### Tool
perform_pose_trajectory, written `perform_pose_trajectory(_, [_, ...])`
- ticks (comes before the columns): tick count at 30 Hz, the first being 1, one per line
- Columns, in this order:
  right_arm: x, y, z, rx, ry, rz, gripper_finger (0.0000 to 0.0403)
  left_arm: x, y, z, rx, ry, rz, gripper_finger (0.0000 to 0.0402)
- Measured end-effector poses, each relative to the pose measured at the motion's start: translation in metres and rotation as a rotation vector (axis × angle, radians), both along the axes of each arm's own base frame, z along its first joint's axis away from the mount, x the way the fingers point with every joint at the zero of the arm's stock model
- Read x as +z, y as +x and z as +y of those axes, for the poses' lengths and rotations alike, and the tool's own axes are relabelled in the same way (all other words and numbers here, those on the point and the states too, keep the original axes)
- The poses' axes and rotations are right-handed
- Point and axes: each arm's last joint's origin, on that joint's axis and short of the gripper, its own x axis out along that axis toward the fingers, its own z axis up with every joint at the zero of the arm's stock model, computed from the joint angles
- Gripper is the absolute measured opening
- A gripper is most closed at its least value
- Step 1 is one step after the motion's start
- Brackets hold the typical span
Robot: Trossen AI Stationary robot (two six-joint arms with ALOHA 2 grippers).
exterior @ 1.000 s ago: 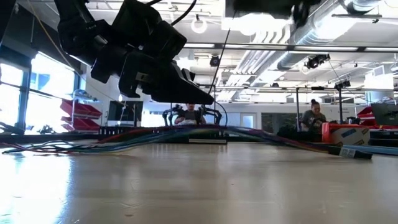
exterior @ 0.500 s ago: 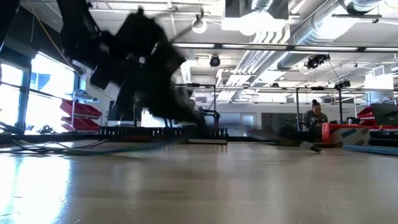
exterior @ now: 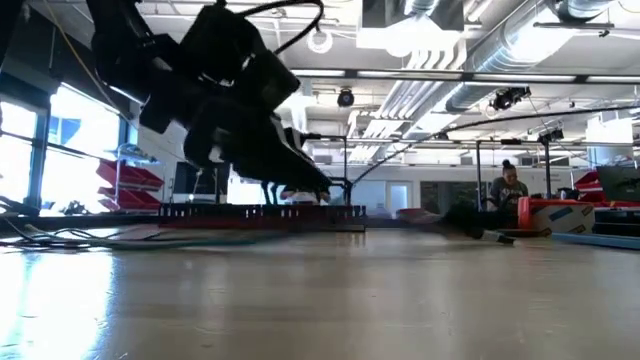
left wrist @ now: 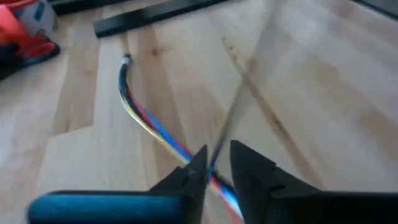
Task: Ziptie cables
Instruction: Wrap the zip tie around the cable wires, then put the zip-tied cables into the black cable duct
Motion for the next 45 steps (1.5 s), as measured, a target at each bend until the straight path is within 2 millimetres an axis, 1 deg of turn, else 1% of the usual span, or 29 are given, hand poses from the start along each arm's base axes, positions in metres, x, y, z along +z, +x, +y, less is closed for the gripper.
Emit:
perform_pose_trajectory(4, [-0.016,0.013,-0.019,0.086,0.156,0.153,0.0088,0.016,-0.006,-0.008,-0.02,-0.01,0.0,0.0095])
perform_pose_trajectory(8, [-0.035,0.031,-0.038,0.121,0.191,0.313,0.0154,0.025,-0.015,-0.018,-0.044,-0.001,0.047,0.014])
perform_pose_trajectory(10, [-0.045,0.041,-0.049,0.157,0.193,0.394,0.0183,0.039,-0.021,-0.02,0.004,0.019,0.041,0.0153])
perform_pose_trajectory(12, [-0.058,0.052,-0.06,0.195,0.188,0.481,0.0205,0.051,-0.03,-0.017,0.101,0.056,0.062,0.0159])
perform_pose_trajectory(14, [-0.067,0.059,-0.071,0.222,0.171,0.546,0.0222,0.062,-0.04,-0.004,0.196,0.1,0.096,0.0163])
perform_pose_trajectory(16, [-0.071,0.065,-0.082,0.245,0.156,0.575,0.023,0.075,-0.048,0.015,0.25,0.127,0.086,0.0167])
perform_pose_trajectory(18, [-0.076,0.069,-0.089,0.266,0.133,0.609,0.0232,0.084,-0.053,0.042,0.297,0.144,0.077,0.0173])
perform_pose_trajectory(19, [-0.077,0.07,-0.092,0.272,0.119,0.621,0.0232,0.085,-0.056,0.058,0.318,0.16,0.084,0.0176])
perform_pose_trajectory(23, [-0.076,0.074,-0.103,0.3,0.053,0.627,0.0225,0.081,-0.07,0.126,0.394,0.236,0.103,0.0186])
perform_pose_trajectory(26, [-0.076,0.076,-0.112,0.321,0.012,0.65,0.0217,0.066,-0.084,0.169,0.465,0.272,0.188,0.0186])
perform_pose_trajectory(28, [-0.076,0.078,-0.121,0.342,0.002,0.661,0.0213,0.059,-0.091,0.194,0.499,0.272,0.248,0.0185])
perform_pose_trajectory(30, [-0.076,0.08,-0.131,0.365,0.011,0.664,0.021,0.053,-0.093,0.214,0.507,0.245,0.289,0.0184])
perform_pose_trajectory(33, [-0.076,0.082,-0.145,0.401,0.026,0.656,0.0209,0.036,-0.095,0.236,0.491,0.17,0.391,0.0184])
perform_pose_trajectory(35, [-0.075,0.083,-0.152,0.431,0.037,0.652,0.0209,0.027,-0.093,0.246,0.478,0.14,0.445,0.0184])
perform_pose_trajectory(38, [-0.076,0.083,-0.16,0.463,0.046,0.657,0.0209,0.013,-0.088,0.249,0.434,0.099,0.525,0.0178])
perform_pose_trajectory(41, [-0.079,0.079,-0.164,0.47,0.047,0.711,0.0209,0.005,-0.082,0.241,0.388,0.072,0.59,0.0155])
perform_pose_trajectory(45, [-0.085,0.071,-0.168,0.453,0.088,0.817,0.0208,0.004,-0.071,0.223,0.327,0.069,0.615,0.0092])
